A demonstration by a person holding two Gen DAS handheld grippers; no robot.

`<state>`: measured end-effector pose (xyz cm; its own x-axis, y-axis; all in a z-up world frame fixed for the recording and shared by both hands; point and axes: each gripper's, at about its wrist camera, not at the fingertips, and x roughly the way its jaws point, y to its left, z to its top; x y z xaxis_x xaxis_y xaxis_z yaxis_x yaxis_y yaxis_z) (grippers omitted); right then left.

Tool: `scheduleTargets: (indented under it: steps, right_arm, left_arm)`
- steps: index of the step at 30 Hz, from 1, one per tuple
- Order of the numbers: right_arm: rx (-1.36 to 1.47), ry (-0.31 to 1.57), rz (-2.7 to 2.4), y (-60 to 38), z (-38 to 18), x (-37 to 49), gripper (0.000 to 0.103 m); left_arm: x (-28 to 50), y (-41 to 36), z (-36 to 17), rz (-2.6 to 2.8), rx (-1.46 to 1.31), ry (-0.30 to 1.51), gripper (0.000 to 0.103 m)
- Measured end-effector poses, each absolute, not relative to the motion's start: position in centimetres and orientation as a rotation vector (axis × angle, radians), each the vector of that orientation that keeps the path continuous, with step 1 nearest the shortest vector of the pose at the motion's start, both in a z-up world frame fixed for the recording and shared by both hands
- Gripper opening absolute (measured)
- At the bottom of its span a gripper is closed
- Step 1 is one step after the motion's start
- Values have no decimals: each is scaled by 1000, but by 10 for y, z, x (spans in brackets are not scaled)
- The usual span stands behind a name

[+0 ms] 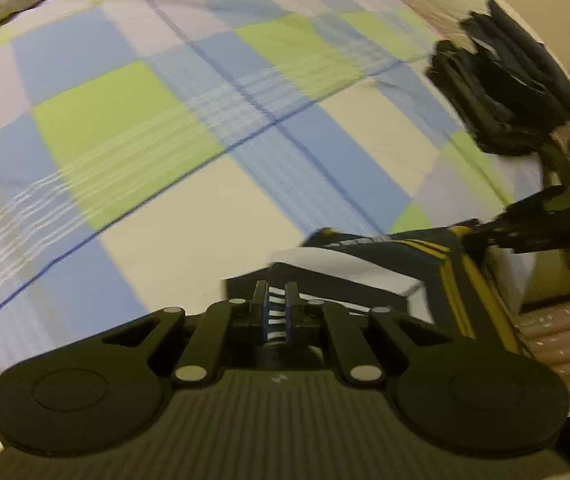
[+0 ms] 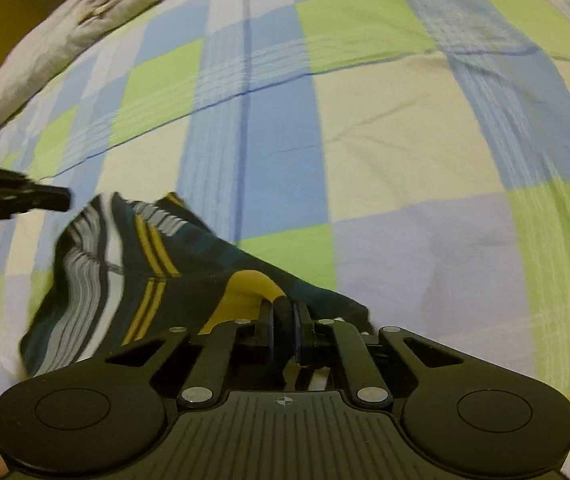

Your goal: Fold clothes

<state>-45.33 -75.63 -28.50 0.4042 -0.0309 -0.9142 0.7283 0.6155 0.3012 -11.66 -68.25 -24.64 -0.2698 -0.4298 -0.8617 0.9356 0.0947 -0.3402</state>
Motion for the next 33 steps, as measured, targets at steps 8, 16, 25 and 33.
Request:
scheduleTargets:
  steps: [8,16,25,33]
  right_arm:
    - [852,971,-559,-762,-272,-472,28]
    - [964,876,-583,-772,-286,-499,63]
    - [882,932,-588,-749,-266,-519,8]
    - [955,955,-622,-761,-306,-517,9]
  left_arm:
    - [-132,-701,-287,-1481,684,1233,7]
    - [-133,-705,-285,-1479,714,1237,7]
    - [-149,-703,-270,-1529,811,1175,5]
    - [-153,-717,-284,-1511,897,1175,3]
